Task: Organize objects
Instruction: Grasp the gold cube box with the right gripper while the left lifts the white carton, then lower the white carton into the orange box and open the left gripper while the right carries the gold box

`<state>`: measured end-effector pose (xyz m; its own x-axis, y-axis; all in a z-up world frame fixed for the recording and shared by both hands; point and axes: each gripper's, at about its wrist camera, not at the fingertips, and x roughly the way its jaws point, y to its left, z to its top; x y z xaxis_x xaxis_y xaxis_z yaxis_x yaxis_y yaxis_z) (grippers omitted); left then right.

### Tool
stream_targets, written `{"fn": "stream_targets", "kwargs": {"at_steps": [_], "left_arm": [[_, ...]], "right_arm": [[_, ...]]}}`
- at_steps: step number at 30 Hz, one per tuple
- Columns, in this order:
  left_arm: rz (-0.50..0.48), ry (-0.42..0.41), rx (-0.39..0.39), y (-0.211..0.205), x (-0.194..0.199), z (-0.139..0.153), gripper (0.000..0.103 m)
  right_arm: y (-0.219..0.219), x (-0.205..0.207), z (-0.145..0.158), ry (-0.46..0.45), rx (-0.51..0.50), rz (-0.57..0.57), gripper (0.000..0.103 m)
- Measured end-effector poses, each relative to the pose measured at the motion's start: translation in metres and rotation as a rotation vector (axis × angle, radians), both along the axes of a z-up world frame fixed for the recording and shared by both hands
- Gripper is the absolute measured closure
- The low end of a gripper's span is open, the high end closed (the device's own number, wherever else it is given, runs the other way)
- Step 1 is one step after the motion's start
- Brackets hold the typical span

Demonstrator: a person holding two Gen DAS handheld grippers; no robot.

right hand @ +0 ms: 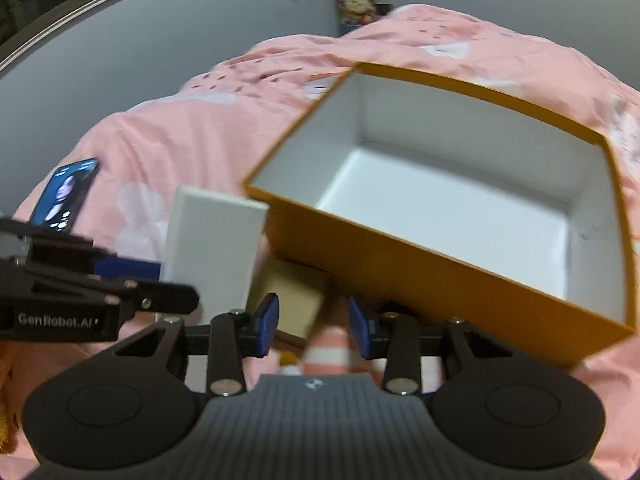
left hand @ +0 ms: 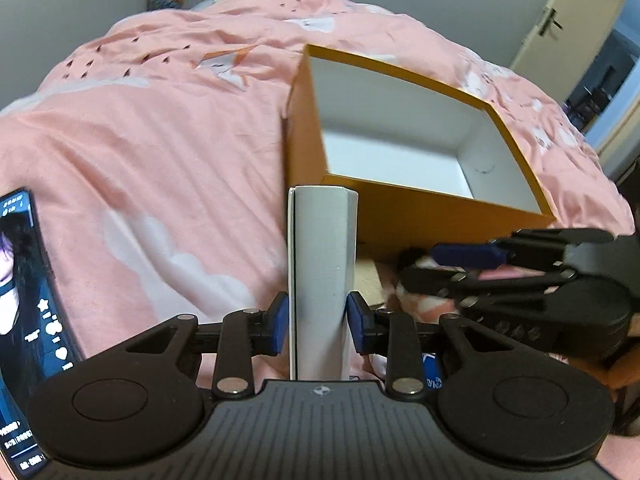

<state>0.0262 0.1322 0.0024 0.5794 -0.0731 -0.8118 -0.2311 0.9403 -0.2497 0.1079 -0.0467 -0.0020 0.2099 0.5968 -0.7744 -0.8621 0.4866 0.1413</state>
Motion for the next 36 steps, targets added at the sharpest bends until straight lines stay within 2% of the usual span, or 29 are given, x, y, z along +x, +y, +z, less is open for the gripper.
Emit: {"fn": "stream_targets", "kwargs": {"at_steps": [2, 6, 10, 13, 16, 20, 26, 31, 36], "left_arm": [[0.025, 0.007, 0.002, 0.003, 0.001, -0.003, 0.068], [0.061, 0.013, 0.018, 0.012, 0.001, -0.003, 0.068], [0.095, 0.002, 0.046, 0.019, 0.000, 0.002, 0.068], [0.117, 0.027, 0.044, 0.024, 0.007, -0.007, 0.068], [0.134, 0.041, 0.043, 0.025, 0.014, -0.015, 0.068], [0.141, 0.059, 0.032, 0.027, 0.023, -0.021, 0.068], [0.147, 0.123, -0.002, 0.027, 0.032, -0.039, 0.068], [0.137, 0.086, 0.029, 0.018, 0.024, -0.030, 0.069], [0.112, 0.023, 0.081, 0.006, 0.012, -0.004, 0.070]], "right_arm": [[0.015, 0.002, -0.008, 0.023, -0.037, 0.019, 0.056], [0.037, 0.007, -0.025, 0.075, -0.100, 0.034, 0.055], [0.046, 0.010, -0.033, 0.111, -0.107, 0.024, 0.037], [0.055, 0.014, -0.043, 0.131, -0.131, 0.000, 0.033], [0.060, 0.019, -0.055, 0.156, -0.162, -0.019, 0.033], [0.064, 0.021, -0.062, 0.173, -0.152, -0.009, 0.032], [0.068, 0.019, -0.069, 0.147, -0.163, 0.002, 0.030], [0.062, 0.019, -0.063, 0.144, -0.133, -0.002, 0.032], [0.045, 0.011, -0.033, 0.111, -0.065, 0.034, 0.034]]}}
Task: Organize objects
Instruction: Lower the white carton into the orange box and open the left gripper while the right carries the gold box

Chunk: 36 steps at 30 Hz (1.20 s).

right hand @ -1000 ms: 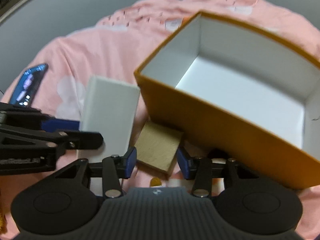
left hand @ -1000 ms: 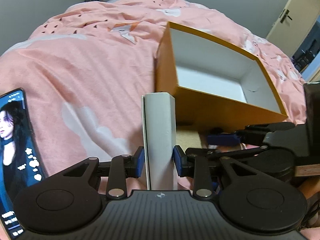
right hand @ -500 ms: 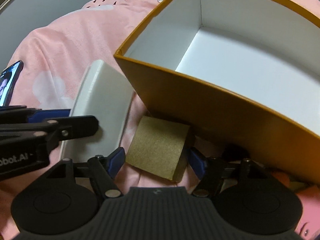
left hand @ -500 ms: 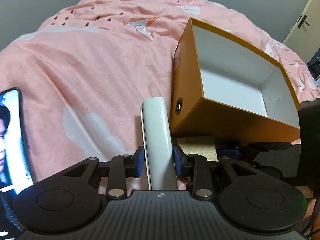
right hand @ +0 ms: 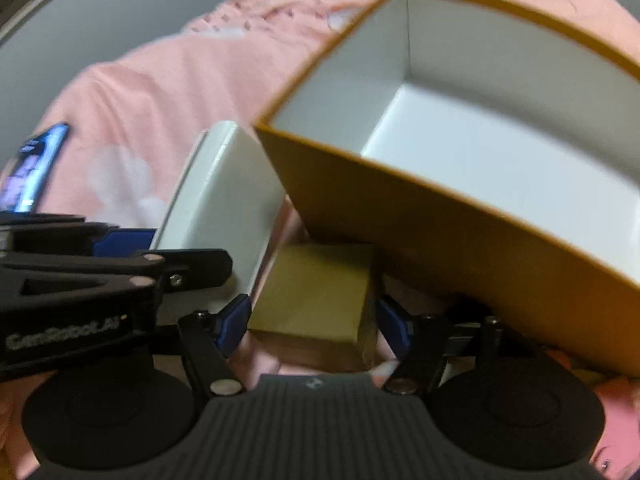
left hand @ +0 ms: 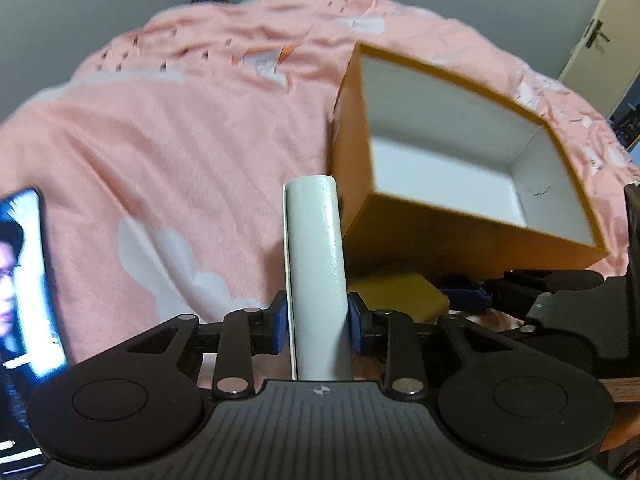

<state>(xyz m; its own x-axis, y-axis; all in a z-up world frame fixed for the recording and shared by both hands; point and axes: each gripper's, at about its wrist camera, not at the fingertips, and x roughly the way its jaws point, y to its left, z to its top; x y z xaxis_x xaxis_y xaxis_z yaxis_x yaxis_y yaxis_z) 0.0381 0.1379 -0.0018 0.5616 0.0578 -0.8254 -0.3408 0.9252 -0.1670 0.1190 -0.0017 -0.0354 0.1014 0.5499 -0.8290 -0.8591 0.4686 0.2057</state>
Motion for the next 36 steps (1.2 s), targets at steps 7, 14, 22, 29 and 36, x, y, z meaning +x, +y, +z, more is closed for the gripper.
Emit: {"fn": "stream_targets", "kwargs": {"at_steps": [7, 14, 22, 29, 36], "left_arm": [[-0.034, -0.156, 0.064, -0.010, -0.009, 0.056, 0.070], [-0.063, -0.281, 0.080, -0.023, 0.014, 0.091, 0.070], [-0.114, -0.336, 0.100, -0.043, 0.072, 0.096, 0.070], [-0.161, -0.192, 0.198, -0.063, 0.136, 0.053, 0.070], [-0.173, -0.003, 0.312, -0.068, 0.160, 0.000, 0.070]], "right_arm": [[-0.033, -0.006, 0.060, -0.038, 0.127, 0.025, 0.035], [-0.062, 0.020, 0.110, -0.050, 0.241, -0.019, 0.035], [-0.083, 0.074, 0.133, -0.166, 0.265, -0.212, 0.035], [-0.078, 0.128, 0.088, -0.091, 0.202, -0.374, 0.035], [-0.061, 0.149, 0.036, 0.002, 0.124, -0.406, 0.035]]}}
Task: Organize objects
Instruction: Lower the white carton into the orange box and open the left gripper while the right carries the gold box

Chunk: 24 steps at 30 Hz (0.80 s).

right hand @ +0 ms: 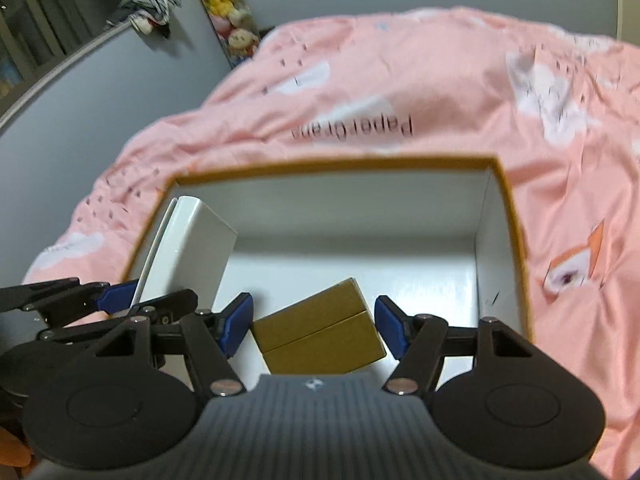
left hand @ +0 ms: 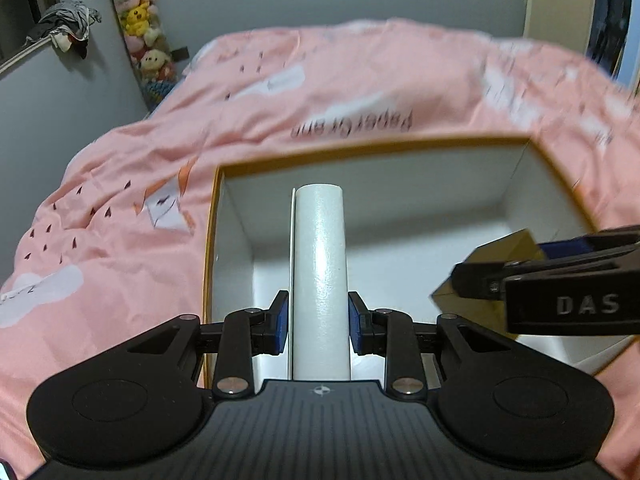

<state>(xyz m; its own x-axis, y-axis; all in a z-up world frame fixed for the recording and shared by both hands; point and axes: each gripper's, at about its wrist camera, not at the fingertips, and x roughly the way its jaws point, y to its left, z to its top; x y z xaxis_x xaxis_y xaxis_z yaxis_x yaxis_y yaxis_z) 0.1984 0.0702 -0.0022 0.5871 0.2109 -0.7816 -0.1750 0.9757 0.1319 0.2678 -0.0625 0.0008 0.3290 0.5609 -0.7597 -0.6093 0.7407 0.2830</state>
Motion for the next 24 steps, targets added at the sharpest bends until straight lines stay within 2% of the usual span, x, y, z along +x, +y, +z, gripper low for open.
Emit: {"fn": "stream_targets", "kwargs": {"at_steps": [8, 12, 20, 24], "left_arm": [[-0.015, 0.110, 0.157, -0.007, 0.007, -0.029, 0.070], [-0.026, 0.143, 0.197, -0.011, 0.008, -0.034, 0.070], [-0.019, 0.118, 0.176, -0.009, 0.003, -0.035, 0.068], [-0.025, 0.063, 0.145, -0.004, -0.005, -0.033, 0.068]], "right_arm": [[0.007, 0.006, -0.023, 0.063, -0.011, 0.022, 0.035], [0.012, 0.003, -0.027, 0.082, -0.013, 0.039, 0.035], [0.015, 0.000, -0.035, 0.119, -0.014, 0.044, 0.035], [0.014, -0.001, -0.035, 0.120, -0.014, 0.041, 0.035]]}}
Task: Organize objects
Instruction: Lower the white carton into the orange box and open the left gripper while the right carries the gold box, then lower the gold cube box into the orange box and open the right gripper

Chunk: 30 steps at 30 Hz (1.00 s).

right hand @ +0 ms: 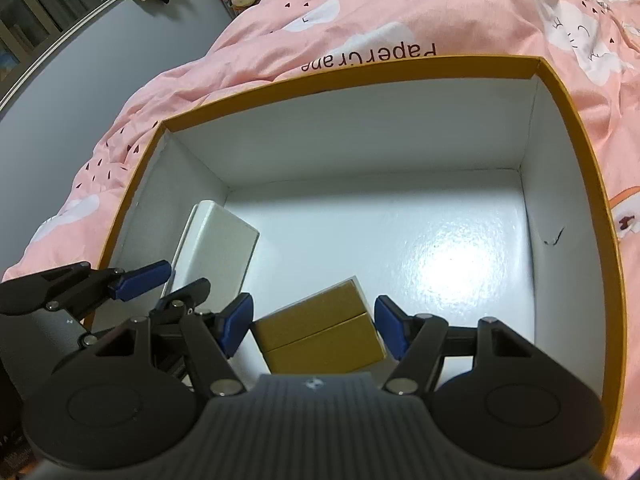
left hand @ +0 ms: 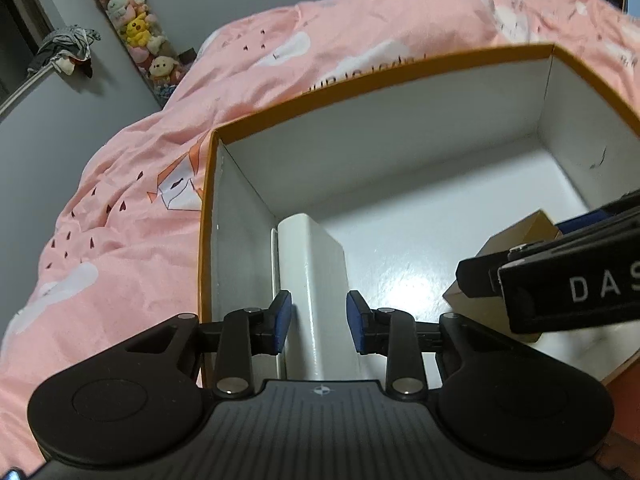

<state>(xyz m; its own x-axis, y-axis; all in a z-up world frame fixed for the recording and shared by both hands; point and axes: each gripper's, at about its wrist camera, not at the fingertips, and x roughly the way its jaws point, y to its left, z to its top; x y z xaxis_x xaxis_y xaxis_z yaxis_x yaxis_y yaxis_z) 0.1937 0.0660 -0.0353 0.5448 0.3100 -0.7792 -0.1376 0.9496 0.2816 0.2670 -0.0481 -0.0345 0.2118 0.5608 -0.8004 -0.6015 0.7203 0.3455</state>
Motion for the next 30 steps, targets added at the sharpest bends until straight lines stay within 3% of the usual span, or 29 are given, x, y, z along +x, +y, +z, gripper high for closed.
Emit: {"fn": "stream_targets", "kwargs": {"at_steps": [7, 9, 13, 17, 23, 27, 30], "left_arm": [[-0.013, -0.071, -0.128, 0.014, -0.008, 0.009, 0.075], [-0.021, -0.087, -0.183, 0.018, -0.011, 0.012, 0.085], [-0.030, -0.078, -0.339, 0.029, -0.011, 0.009, 0.086], [-0.019, -0.079, -0.414, 0.037, -0.010, 0.007, 0.086], [-0.026, -0.118, -0.386, 0.042, -0.017, 0.029, 0.086], [-0.025, -0.057, -0.241, 0.038, -0.009, 0.034, 0.078], [-0.035, 0.015, -0.136, 0.028, 0.003, 0.028, 0.078]], "right_arm": [[-0.003, -0.001, 0.000, 0.011, 0.001, -0.007, 0.035], [-0.004, -0.001, 0.000, 0.012, 0.001, -0.009, 0.035], [-0.006, 0.000, 0.001, 0.027, 0.008, -0.008, 0.035], [-0.007, 0.002, 0.001, 0.042, 0.013, -0.013, 0.035], [-0.008, 0.007, -0.001, 0.075, 0.027, -0.006, 0.035], [-0.005, 0.006, 0.001, 0.077, 0.041, 0.012, 0.035], [-0.003, 0.005, 0.002, 0.079, 0.050, 0.026, 0.035]]}}
